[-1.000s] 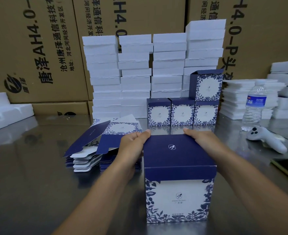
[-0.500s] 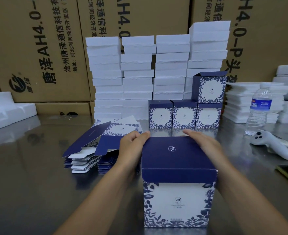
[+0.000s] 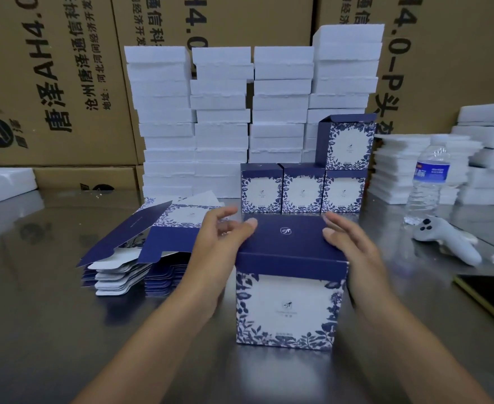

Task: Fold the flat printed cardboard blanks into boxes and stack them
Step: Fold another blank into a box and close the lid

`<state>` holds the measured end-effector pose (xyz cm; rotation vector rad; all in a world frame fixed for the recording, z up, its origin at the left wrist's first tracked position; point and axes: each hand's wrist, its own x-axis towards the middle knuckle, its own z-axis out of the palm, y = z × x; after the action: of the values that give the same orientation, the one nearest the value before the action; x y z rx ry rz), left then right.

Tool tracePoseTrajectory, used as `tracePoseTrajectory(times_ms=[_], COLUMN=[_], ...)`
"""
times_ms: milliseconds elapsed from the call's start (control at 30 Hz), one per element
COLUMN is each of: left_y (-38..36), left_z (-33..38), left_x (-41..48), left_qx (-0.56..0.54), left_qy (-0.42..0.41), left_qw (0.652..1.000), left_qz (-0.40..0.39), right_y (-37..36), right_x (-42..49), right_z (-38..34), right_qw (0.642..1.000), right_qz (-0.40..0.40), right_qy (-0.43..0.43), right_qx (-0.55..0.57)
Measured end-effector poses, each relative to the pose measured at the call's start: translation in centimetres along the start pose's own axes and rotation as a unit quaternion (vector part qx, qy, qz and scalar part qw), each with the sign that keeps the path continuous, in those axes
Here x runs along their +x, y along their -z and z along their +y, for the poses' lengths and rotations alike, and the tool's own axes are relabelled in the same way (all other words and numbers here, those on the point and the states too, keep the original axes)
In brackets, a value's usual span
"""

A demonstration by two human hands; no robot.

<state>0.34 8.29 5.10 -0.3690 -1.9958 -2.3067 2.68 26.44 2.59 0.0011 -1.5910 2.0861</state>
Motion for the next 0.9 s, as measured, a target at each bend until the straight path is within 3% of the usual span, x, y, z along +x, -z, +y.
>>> tracePoseTrajectory(times_ms=[133,233,300,433,467,533,900], left_y=[0.7,0.6,0.2,-0.2,-0.1,0.1,0.1], left_z=[-0.7,-2.3,-3.2,-4.1,-4.1,-3.9,-3.9], left_x=[-1.7,-2.1,-2.2,-2.2,-2.1,-2.0,-1.8], left_qx=[0.138,0.219,0.198,0.194,0.213,0.238,0.204], left_qy=[-0.177,-0.259,-0.272,-0.31,-0.324,-0.345,-0.327], left_qw=[0.971,0.94,0.942,0.93,0.921,0.907,0.922], left_qz=[-0.081,-0.05,-0.021,0.029,0.037,0.046,0.031], right_y=[-0.3,-0.7,-1.0,-1.7,-1.8,-2.2,-3.1], right_x=[0.3,-0.5,-1.5,-2.9,-3.0,-3.0,-3.1], right_z=[0.5,0.4,0.6,1.5,1.7,1.9,1.2], right_qw=[0.995,0.976,0.961,0.871,0.862,0.882,0.919], right_qz=[0.065,0.097,0.084,0.004,-0.004,-0.006,-0.001], right_qy=[0.074,0.185,0.247,0.398,0.403,0.369,0.31], right_qx=[-0.028,-0.059,-0.095,-0.287,-0.307,-0.293,-0.246])
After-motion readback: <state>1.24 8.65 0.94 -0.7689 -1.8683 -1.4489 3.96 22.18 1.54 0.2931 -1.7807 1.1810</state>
